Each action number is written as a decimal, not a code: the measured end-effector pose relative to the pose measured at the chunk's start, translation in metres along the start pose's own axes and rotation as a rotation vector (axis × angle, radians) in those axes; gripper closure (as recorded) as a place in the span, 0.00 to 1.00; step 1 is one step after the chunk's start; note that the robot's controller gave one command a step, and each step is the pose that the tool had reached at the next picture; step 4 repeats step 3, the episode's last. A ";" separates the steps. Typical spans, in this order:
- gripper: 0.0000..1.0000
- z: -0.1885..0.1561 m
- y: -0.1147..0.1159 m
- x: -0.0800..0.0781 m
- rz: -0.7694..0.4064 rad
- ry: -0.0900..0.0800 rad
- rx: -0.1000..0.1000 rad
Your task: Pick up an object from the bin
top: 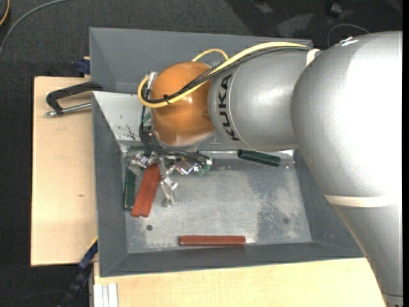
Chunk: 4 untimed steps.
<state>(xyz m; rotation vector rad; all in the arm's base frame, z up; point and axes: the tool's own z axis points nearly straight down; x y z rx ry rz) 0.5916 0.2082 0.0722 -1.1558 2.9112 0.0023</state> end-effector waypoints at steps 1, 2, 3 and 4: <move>1.00 -0.003 -0.001 -0.001 0.000 -0.003 0.001; 1.00 -0.111 0.005 -0.014 -0.018 -0.007 0.003; 1.00 -0.199 0.012 0.005 -0.007 -0.006 0.003; 1.00 -0.199 0.012 0.005 -0.007 -0.006 0.003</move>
Offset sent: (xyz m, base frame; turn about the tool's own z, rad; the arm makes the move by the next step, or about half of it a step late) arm 0.0000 0.0000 0.0000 0.0000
